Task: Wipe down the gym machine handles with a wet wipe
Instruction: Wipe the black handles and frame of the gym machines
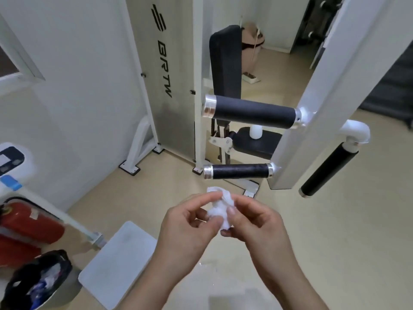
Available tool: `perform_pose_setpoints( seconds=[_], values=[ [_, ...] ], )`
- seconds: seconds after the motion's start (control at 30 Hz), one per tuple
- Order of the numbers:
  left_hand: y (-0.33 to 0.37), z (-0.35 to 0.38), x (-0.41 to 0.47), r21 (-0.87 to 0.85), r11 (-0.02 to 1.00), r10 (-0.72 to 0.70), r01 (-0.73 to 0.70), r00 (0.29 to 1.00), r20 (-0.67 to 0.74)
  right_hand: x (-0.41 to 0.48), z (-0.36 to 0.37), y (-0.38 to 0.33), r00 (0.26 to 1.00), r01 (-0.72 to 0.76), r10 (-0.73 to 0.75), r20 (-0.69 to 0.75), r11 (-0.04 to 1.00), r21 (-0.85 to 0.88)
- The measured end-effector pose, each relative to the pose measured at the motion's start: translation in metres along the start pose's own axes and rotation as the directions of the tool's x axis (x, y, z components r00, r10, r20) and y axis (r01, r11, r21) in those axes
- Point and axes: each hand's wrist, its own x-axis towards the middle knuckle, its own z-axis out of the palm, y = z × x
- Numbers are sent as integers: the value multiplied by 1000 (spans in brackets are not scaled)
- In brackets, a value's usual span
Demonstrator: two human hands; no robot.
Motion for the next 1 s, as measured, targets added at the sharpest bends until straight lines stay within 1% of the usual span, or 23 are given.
perform_pose_setpoints(
  seconds=[0.03,0.07,0.13,0.17,0.2,0.23,0.3,0.33,0.37,0.4,0.43,0.47,0.53,0.6,0.67,0.7,0.77,0.8,0.83,0.87,0.93,1.0],
  values=[
    [1,0,3,39,999,11,-11,1000,-4,2,3,2,999,10,-9,34,999,-38],
    [1,0,7,81,997,21,-22,1000,8,6,6,4,999,39,-36,34,995,-92],
    [2,-3,12,120,992,22,-32,996,82,13,8,10,988,130,-146,-58,966,-224],
    [3,-6,16,101,994,15,-27,993,117,18,8,13,969,170,-215,-125,939,-300],
    [4,-10,22,76,997,19,-28,992,122,22,7,14,939,206,-292,-179,898,-388],
    [3,-15,29,63,997,38,-43,996,85,27,7,14,901,237,-376,-215,844,-481],
    [-2,-22,51,132,989,75,-67,996,-54,38,8,9,808,281,-533,-251,723,-631],
    [-5,-23,63,187,981,73,-56,994,-86,45,9,6,764,285,-593,-256,665,-690],
    [-6,-22,72,236,971,54,-35,996,-74,52,11,4,730,285,-639,-241,606,-743],
    [-9,-19,78,266,964,28,-18,999,-33,59,13,3,711,278,-671,-212,544,-792],
    [-11,-15,82,272,962,3,-6,1000,12,66,15,4,711,263,-681,-178,491,-831],
    [-14,-12,85,267,964,-12,2,999,37,71,17,6,732,234,-665,-152,454,-860],
    [-17,-9,87,233,972,-21,14,999,30,74,20,9,784,187,-613,-99,386,-903],
    [-19,-9,89,184,983,-28,25,1000,12,73,23,6,827,187,-562,-25,317,-930],
    [-19,-8,91,159,987,-26,23,999,19,75,27,-1,889,166,-457,37,244,-955],
    [-18,-7,91,138,990,-24,19,999,34,79,28,-2,903,156,-427,51,216,-964],
    [-17,-6,92,70,997,-33,30,998,48,79,29,-3,906,132,-418,62,139,-981],
    [-17,-5,92,32,998,-47,46,998,34,76,29,-1,913,104,-405,46,123,-987],
    [-18,-6,91,-1,998,-59,59,998,15,73,28,4,903,97,-427,35,124,-988],
    [-20,-7,91,-18,998,-64,64,998,-4,68,27,11,877,111,-479,32,138,-984],
    [-23,-6,89,-8,999,-34,34,999,-15,61,26,22,824,165,-566,29,189,-968],
    [-24,-4,85,5,1000,5,-5,1000,-24,60,26,30,797,194,-604,6,247,-949]
  ],
)
